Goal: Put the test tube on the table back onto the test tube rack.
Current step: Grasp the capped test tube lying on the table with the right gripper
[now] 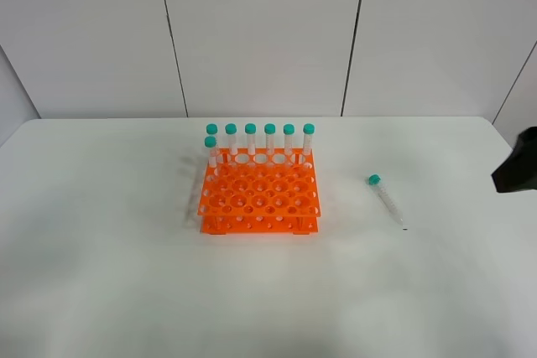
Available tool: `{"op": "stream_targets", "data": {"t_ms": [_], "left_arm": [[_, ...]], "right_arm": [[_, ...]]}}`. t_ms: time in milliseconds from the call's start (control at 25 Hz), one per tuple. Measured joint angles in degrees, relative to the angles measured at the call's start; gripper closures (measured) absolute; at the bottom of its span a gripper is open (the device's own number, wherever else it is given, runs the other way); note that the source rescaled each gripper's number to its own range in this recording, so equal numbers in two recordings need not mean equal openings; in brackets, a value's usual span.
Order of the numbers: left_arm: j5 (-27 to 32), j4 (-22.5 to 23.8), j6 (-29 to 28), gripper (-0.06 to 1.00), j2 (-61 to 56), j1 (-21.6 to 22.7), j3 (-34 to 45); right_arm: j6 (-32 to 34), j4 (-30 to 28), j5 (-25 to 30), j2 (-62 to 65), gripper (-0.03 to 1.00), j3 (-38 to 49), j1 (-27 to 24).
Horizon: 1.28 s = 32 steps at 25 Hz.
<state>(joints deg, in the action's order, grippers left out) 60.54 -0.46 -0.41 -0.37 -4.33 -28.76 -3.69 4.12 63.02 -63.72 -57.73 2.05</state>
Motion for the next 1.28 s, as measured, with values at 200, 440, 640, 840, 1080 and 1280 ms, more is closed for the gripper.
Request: {"op": "stream_targets", "data": {"t_ms": [200,440,640,840,1080,1280], "left_arm": [[0.0,0.0,0.0,0.07,0.0,0.0,0.0],[0.0,0.0,0.0,0.07,0.0,0.0,0.0],[0.0,0.0,0.0,0.07,0.0,0.0,0.0],[0.0,0.0,0.0,0.07,0.0,0.0,0.0],[0.0,0.0,0.0,0.07,0.0,0.0,0.0],[0.0,0.0,0.0,0.07,0.0,0.0,0.0]], "right_arm": [[-1.1,-0.4,-0.2,-16.1,-0.03,-7.3,0.0],[-2.1,-0.8,-2.8,-25.8,-0.03,-13.1,1.5],[-2.6,-0.7,-5.9,-27.9,-0.03,-13.3,2.6],[-2.9,-0.7,-7.7,-29.9,-0.03,-13.3,2.6],[-4.9,0.2,-10.9,-34.5,-0.03,-13.3,2.6],[-5.3,1.2,-14.7,-39.1,-0.03,-13.3,2.6]]}}
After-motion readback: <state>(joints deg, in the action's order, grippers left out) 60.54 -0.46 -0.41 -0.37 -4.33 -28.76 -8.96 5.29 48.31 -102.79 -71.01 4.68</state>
